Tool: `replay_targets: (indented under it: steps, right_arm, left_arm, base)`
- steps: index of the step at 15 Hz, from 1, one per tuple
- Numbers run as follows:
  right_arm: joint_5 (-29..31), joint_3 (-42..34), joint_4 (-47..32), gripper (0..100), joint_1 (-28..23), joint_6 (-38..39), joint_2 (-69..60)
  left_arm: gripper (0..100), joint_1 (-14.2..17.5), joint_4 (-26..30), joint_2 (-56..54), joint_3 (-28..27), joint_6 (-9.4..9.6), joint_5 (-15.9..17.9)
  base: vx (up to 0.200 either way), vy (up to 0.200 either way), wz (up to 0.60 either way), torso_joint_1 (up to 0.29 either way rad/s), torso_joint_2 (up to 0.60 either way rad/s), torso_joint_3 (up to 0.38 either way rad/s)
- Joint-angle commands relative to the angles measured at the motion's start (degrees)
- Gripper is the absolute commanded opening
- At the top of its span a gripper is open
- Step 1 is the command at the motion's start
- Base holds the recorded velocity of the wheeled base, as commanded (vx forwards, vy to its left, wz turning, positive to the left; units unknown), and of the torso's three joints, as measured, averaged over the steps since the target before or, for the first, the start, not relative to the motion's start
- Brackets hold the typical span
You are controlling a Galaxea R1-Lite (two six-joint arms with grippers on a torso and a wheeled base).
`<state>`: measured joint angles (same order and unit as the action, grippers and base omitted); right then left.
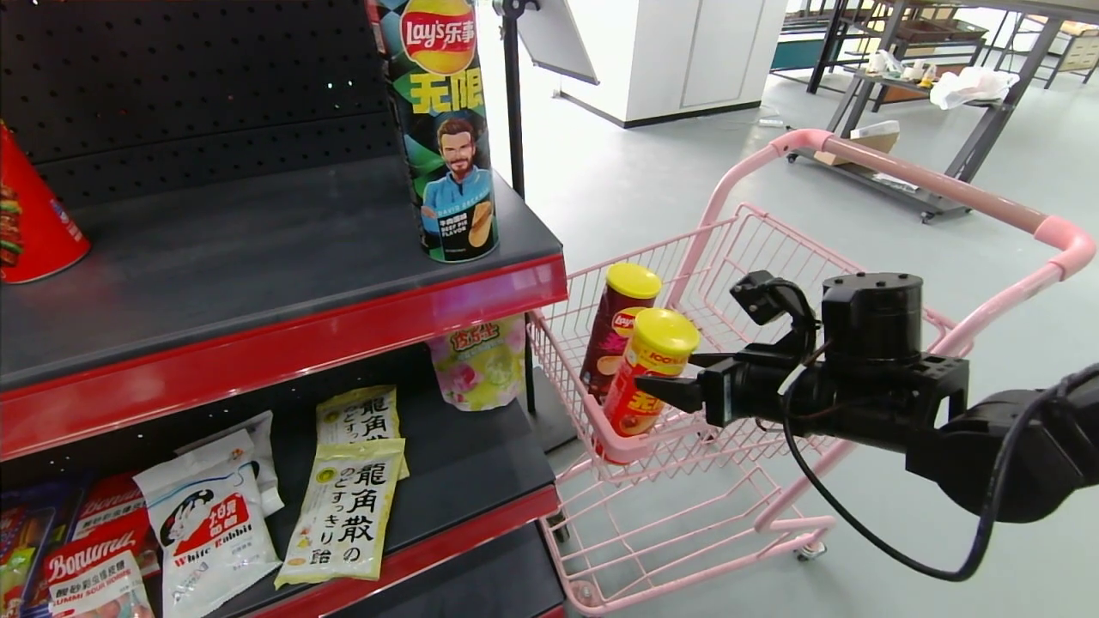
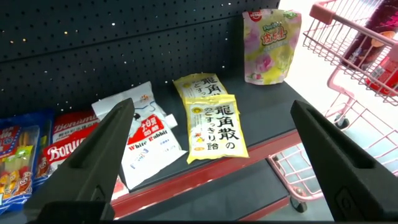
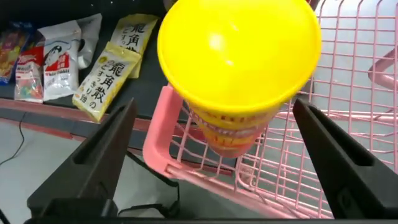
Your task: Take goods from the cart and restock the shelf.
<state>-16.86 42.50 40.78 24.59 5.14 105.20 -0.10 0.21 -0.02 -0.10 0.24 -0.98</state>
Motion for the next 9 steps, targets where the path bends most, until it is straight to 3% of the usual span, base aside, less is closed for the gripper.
replay_targets:
  steps: [1, 9]
  right_arm:
    - [0.6, 2.42, 0.0, 100, 0.99, 0.04, 4.04]
    - [1.48, 4.0, 2.55, 100, 1.95, 1.27, 9.32]
  left_arm:
    - [100, 0.01, 0.06, 0.02, 0.01, -0.07, 0.01]
    - [100, 0.01, 0.06, 0.02, 0.01, 0.02, 0.01]
  base:
    - [0.0, 0.0, 0.0, 0.0, 0.0, 0.0]
    - [0.0, 0.0, 0.0, 0.0, 0.0, 0.0]
